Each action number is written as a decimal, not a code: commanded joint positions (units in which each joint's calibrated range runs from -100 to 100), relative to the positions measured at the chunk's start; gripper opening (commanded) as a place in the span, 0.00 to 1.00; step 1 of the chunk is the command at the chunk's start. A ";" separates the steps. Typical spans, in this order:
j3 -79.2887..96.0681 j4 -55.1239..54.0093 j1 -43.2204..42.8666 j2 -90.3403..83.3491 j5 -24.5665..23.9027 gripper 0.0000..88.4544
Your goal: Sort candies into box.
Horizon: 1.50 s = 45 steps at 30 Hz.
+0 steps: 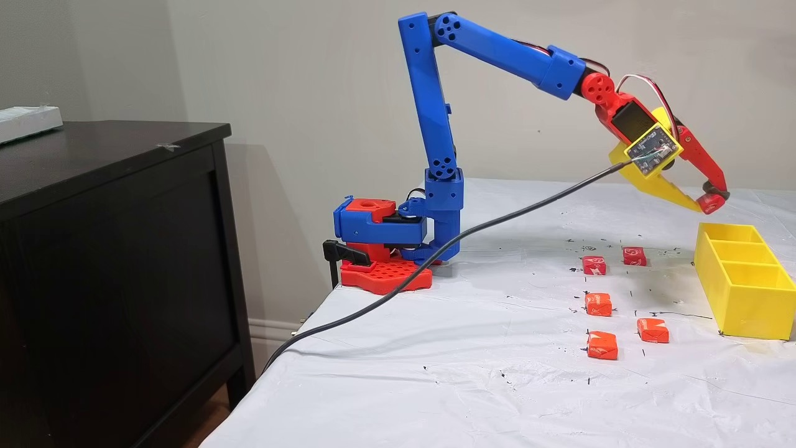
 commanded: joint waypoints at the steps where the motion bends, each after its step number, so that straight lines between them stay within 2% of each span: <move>1: -7.62 -1.95 0.56 0.39 -0.34 0.00; 13: -11.17 -1.05 0.74 4.97 -0.05 0.01; 16: -11.36 -1.13 0.83 5.90 -0.10 0.13; 19: -10.99 -1.13 0.56 5.82 -0.05 0.16; 23: -9.99 -1.38 0.29 5.23 0.24 0.27; 24: -9.81 -1.62 0.29 5.23 0.29 0.27; 34: -9.17 -1.05 0.20 3.78 0.39 0.24; 35: -9.35 0.91 0.20 2.34 0.44 0.18; 42: -10.54 9.18 -0.35 -2.41 0.63 0.01; 45: -12.63 14.50 -0.71 -3.00 0.49 0.00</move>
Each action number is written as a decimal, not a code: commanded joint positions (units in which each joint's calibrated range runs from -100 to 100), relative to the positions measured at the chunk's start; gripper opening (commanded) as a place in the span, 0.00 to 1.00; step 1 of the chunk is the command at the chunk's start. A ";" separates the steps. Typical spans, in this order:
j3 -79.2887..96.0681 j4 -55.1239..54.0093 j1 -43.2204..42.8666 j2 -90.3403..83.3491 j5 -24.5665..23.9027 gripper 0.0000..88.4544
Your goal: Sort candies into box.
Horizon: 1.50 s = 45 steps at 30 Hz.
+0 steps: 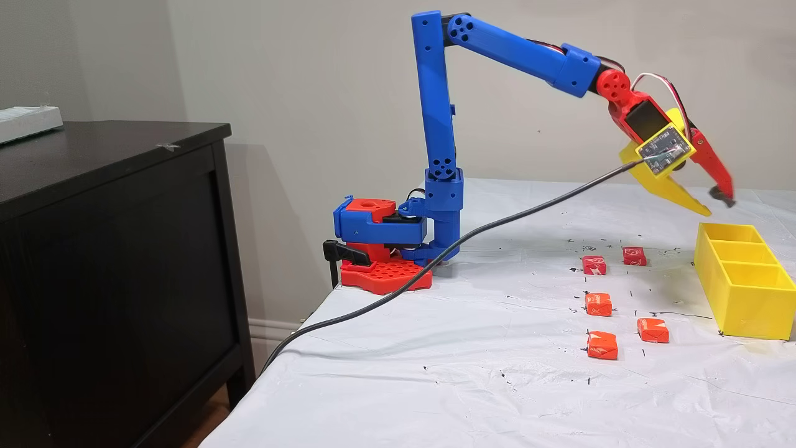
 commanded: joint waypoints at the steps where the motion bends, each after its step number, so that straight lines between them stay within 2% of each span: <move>1: -7.46 7.65 -0.96 -5.79 0.29 0.00; 6: -9.64 17.64 -1.59 -6.39 -0.54 0.00; 8: -9.73 21.00 -2.50 -7.07 0.63 0.00; 13: -8.64 24.44 -4.40 -6.64 2.05 0.00; 14: -8.82 25.09 -4.58 -5.88 2.05 0.01; 16: -9.73 26.57 -4.85 -3.08 1.66 0.10; 21: -9.82 26.32 -5.21 0.99 1.95 0.13; 24: -9.55 25.83 -5.57 3.03 2.44 0.21; 33: -11.10 25.42 -5.85 8.63 3.03 0.30; 45: -11.28 24.60 -7.02 11.93 3.08 0.27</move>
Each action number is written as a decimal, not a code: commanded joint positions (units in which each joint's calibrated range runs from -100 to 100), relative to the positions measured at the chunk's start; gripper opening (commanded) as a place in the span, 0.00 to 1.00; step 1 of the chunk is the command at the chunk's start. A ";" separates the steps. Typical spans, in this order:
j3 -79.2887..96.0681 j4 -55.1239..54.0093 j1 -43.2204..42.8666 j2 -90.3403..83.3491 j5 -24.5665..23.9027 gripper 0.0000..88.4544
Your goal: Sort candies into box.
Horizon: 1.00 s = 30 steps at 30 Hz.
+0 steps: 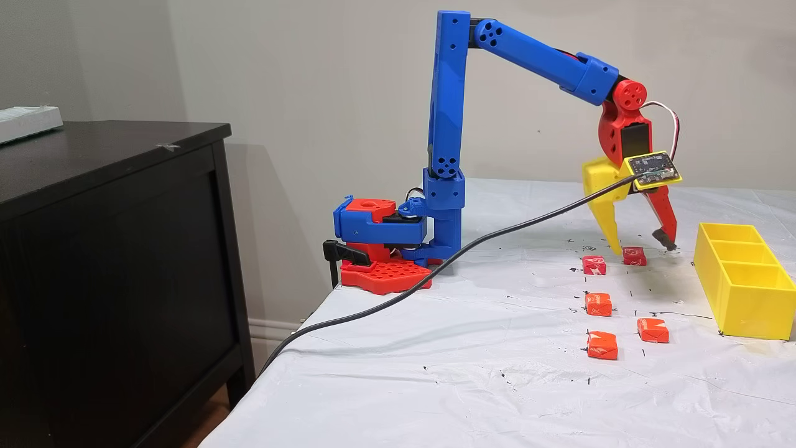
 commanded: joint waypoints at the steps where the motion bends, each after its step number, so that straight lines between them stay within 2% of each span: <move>1: -3.47 -1.13 -1.91 -0.42 0.39 0.27; 8: -1.65 -6.86 -2.45 0.85 0.05 0.23; 18: -4.02 -6.04 -1.91 4.59 0.54 0.18; 20: -4.02 -5.96 -1.64 4.50 0.34 0.06; 22: -3.93 -5.96 -1.37 3.99 0.34 0.02; 30: -0.56 -5.39 -0.64 -5.59 0.34 0.00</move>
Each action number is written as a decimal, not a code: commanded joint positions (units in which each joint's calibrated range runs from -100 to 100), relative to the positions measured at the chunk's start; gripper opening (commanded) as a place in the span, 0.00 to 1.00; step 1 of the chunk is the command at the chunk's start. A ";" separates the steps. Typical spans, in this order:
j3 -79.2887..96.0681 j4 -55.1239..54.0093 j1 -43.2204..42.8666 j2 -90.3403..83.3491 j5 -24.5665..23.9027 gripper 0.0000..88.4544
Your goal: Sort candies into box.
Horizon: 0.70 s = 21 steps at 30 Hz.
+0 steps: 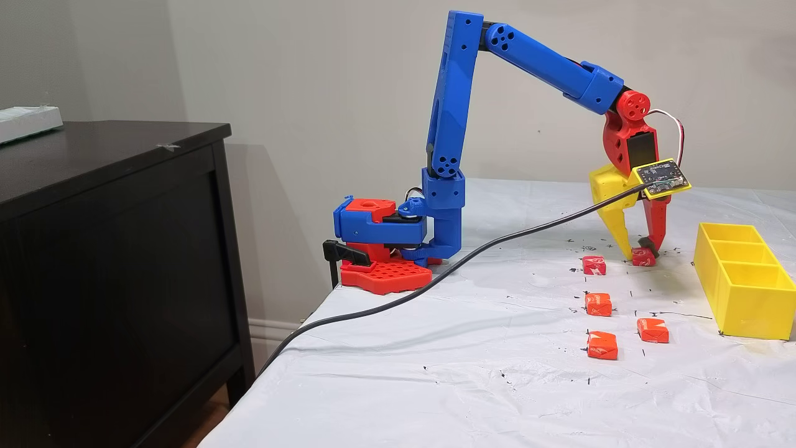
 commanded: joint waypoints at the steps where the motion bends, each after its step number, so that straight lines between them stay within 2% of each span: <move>1: 1.37 0.89 0.84 -11.35 0.39 0.00; 8: 2.91 2.20 1.56 -20.60 0.78 0.00; 15: 2.00 -4.84 6.91 -27.13 1.03 0.00; 21: -3.00 -10.32 12.34 -23.65 0.54 0.00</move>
